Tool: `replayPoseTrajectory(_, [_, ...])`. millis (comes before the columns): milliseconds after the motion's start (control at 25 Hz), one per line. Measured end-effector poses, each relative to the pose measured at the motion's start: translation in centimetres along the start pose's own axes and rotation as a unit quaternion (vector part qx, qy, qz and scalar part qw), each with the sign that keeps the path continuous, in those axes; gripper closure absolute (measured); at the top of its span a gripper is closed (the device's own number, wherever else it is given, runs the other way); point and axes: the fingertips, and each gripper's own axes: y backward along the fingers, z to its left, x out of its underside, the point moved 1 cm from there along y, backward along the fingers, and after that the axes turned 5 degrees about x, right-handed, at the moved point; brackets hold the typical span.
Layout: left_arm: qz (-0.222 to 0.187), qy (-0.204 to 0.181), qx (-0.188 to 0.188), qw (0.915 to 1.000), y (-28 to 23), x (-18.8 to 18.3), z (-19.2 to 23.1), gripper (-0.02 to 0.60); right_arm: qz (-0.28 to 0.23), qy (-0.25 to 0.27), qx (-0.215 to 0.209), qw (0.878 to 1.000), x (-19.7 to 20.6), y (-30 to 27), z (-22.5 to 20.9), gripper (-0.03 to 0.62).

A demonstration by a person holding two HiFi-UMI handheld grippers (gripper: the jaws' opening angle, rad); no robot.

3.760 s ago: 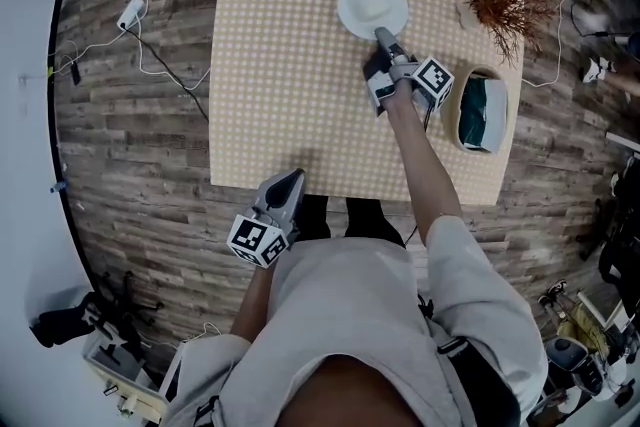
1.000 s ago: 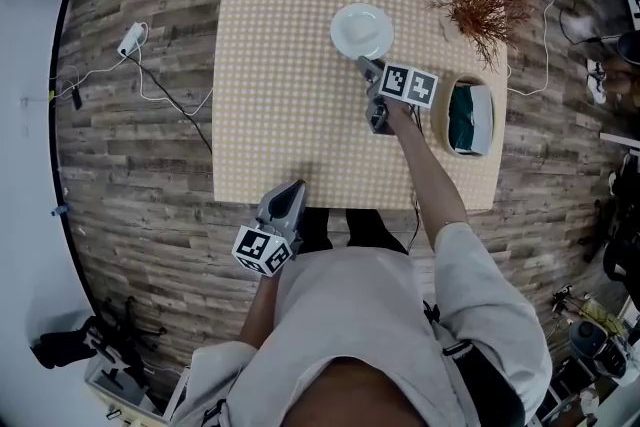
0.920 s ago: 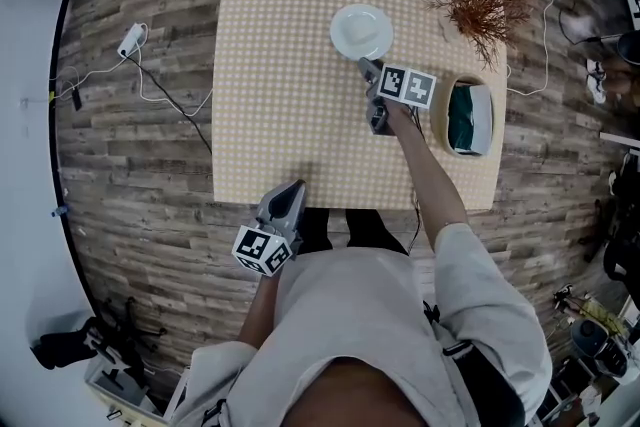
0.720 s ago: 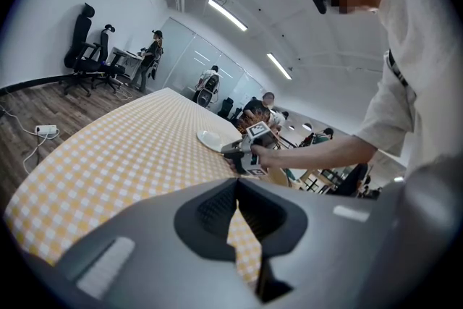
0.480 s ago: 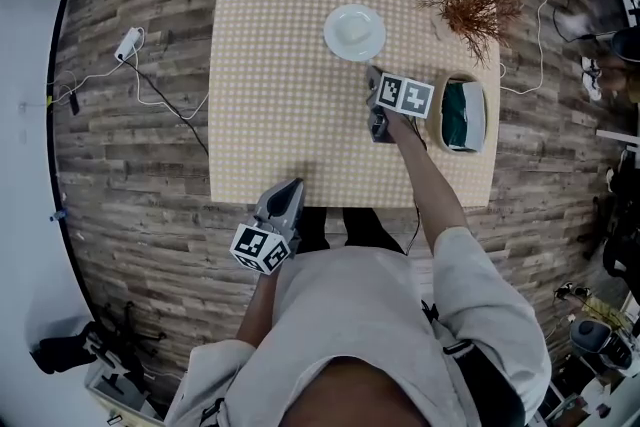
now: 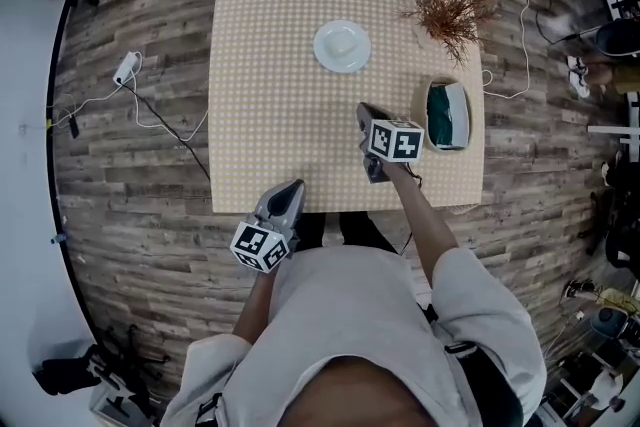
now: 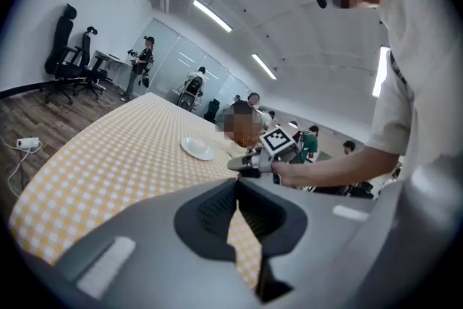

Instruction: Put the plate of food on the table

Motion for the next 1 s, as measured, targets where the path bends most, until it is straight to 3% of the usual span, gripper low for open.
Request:
replayPoseTrajectory(160, [0.002,-0.020,0.026,0.9995,-0.5,-1.3,-0.2,0.572,-0.020,0.029,0.017,0.999,2.1,4.2,1.8,0.597])
replayPoseTrajectory(400, [0.004,-0.047,0.068,0.9966,-0.6,-3.1,-0.9,0.572,-0.046,-0.007,0.025,0.999,5.3,10.0,4.6,0.597])
replayPoseTrajectory(560, [0.010,-0.062,0.095,0.9935,-0.8,-3.8,-1.4,0.572,-0.075,0.007,0.043,0.996,5.9,13.2,5.9,0.597])
replayPoseTrajectory(720, [0.025,-0.069,0.114,0.9908,-0.3,-3.2,-1.7,0.572,-0.110,0.039,0.054,0.992,6.5,15.8,7.5,0.597])
replayPoseTrajectory(1000, [0.029,-0.086,0.126,0.9879,0.6,-2.8,-2.7,0.572,-0.136,0.028,0.053,0.989,8.5,18.4,8.6,0.597])
